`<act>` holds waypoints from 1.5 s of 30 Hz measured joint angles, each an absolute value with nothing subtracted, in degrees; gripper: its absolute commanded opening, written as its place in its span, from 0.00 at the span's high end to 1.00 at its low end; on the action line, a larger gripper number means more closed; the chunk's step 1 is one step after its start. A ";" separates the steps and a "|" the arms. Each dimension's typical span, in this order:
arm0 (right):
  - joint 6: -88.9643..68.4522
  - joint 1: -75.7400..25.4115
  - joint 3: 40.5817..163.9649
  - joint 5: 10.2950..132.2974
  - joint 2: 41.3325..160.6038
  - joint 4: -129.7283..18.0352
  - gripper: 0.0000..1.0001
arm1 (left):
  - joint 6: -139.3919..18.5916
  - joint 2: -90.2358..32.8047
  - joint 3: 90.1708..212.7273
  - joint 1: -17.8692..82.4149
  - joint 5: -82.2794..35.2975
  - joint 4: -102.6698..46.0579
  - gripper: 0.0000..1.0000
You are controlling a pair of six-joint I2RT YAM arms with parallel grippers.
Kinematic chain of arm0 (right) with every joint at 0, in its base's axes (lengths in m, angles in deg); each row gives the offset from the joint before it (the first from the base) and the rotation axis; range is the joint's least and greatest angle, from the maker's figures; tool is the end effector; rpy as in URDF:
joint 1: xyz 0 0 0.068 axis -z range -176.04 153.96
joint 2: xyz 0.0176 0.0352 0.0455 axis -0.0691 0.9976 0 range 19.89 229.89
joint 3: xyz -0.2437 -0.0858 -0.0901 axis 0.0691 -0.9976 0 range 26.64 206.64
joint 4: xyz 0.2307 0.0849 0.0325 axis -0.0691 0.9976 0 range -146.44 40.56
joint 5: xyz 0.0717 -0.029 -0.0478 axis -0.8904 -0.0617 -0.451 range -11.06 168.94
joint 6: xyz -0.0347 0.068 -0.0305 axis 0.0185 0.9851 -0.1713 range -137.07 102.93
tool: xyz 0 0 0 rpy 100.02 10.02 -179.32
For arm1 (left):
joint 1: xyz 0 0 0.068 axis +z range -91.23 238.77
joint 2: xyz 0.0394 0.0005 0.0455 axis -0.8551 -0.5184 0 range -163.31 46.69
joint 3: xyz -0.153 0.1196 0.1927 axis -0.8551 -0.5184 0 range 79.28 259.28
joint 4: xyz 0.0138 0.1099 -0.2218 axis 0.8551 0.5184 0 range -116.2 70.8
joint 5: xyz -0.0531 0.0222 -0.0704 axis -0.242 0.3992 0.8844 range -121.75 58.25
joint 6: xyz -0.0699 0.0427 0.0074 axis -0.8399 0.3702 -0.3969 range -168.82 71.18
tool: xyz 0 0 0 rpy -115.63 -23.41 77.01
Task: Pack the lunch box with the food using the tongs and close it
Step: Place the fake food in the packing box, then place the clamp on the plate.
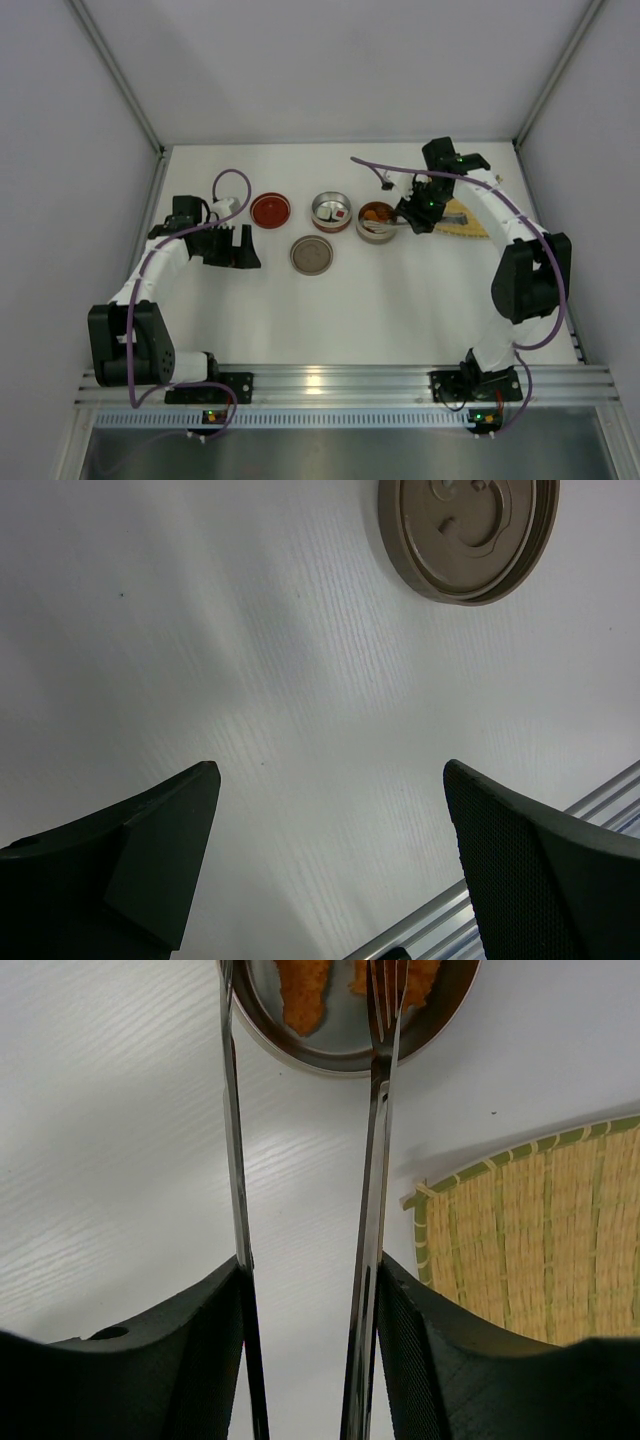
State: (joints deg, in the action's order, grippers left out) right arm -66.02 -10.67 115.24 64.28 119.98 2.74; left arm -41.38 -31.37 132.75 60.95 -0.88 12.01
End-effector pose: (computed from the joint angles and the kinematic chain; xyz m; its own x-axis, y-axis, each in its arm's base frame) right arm 0.3357 0.1064 0.2520 -0.3542 -0.8465 -0.3975 -0.9022 0.4211 -0.0928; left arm 0.2630 -0.0267 0.2108 -0.8551 0.0787 -0.5124 0.3152 0.8637 -0.3934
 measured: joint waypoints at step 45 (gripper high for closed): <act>-17.87 10.95 70.43 77.70 91.68 -43.99 0.77 | -41.18 -29.56 136.40 60.95 -2.15 12.04 0.02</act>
State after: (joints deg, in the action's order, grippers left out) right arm -17.87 10.95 70.43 77.70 91.68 -43.99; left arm -41.18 -29.56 136.40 60.95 -2.15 12.04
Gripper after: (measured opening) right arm 0.220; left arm 0.982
